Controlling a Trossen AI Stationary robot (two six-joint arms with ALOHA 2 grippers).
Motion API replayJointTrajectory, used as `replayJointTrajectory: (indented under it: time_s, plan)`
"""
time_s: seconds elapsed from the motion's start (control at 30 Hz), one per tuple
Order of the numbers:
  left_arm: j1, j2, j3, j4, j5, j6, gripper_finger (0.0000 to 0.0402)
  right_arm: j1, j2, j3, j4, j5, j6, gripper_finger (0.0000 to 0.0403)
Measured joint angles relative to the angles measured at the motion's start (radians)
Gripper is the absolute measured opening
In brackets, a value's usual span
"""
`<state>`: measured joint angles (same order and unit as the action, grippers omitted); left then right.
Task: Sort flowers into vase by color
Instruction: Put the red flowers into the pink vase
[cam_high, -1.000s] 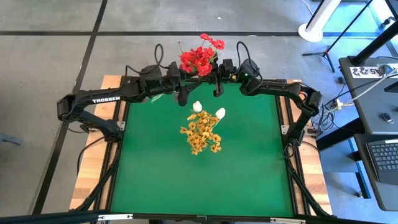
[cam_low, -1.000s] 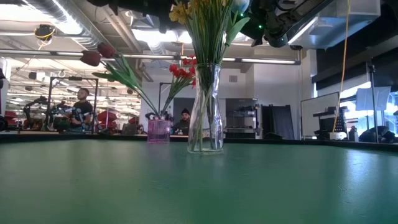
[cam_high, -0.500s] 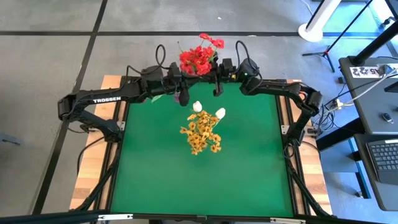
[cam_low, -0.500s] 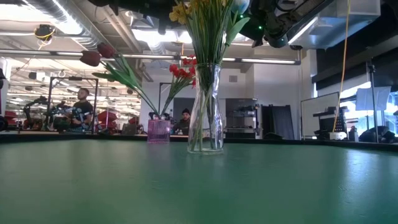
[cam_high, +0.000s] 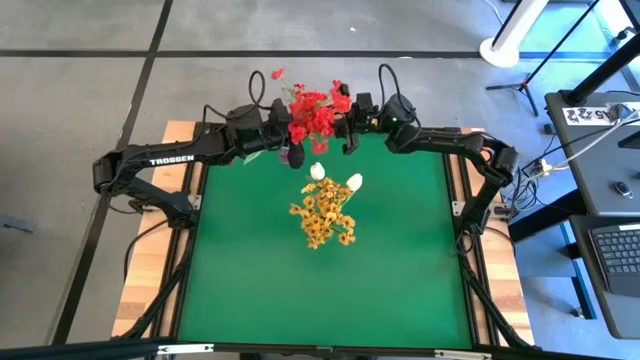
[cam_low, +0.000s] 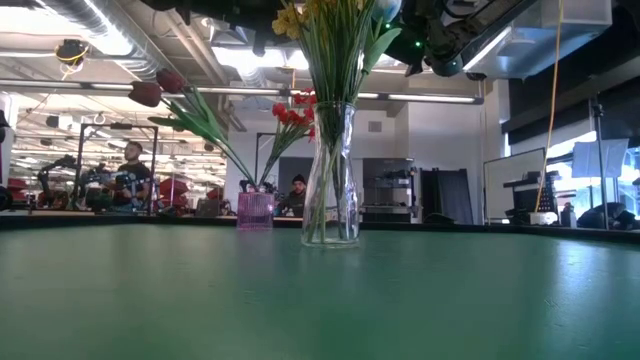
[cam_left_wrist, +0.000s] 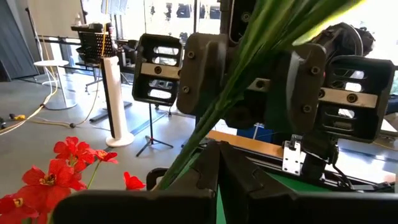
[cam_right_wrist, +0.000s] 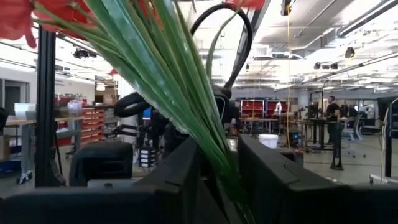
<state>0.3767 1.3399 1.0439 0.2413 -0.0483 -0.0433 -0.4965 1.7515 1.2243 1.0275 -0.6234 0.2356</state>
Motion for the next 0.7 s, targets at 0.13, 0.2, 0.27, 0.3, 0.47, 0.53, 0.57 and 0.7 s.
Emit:
replayJointTrajectory:
  time_s: [0.13,0.2,0.27,0.3,0.47,0.53,0.57,0.7]
  plan:
    - [0.000,0.000,0.000,0.000,0.002,-0.001,0.0000,0.000,0.000,0.000,-0.017,-0.006,0.002,0.0097]
    - [0.000,0.000,0.000,0.000,0.002,-0.001,0.0000,0.000,0.000,0.000,-0.019,-0.007,0.002,0.0078]
    - [0.000,0.000,0.000,0.000,0.005,-0.001,0.0000,0.000,0.000,0.000,-0.020,-0.014,0.002,0.0047]
    - [0.000,0.000,0.000,0.000,0.005,0.001,0.0000,0.000,0.000,0.000,-0.021,-0.016,0.002,0.0029]
    - [0.000,0.000,0.000,-0.001,-0.010,0.001,0.0013,0.000,0.000,0.000,-0.021,-0.016,-0.003,0.0024]
    - [-0.004,0.000,0.000,-0.002,-0.007,0.006,0.0031,0.000,0.000,0.000,-0.021,-0.016,-0.003,0.0024]
    - [-0.006,0.000,0.000,-0.002,0.001,0.015,0.0042,0.000,0.000,0.000,-0.021,-0.016,-0.003,0.0019]
    - [-0.025,0.000,0.000,-0.002,0.028,0.033,0.0098,0.000,0.000,0.000,-0.018,-0.017,-0.007,0.0012]
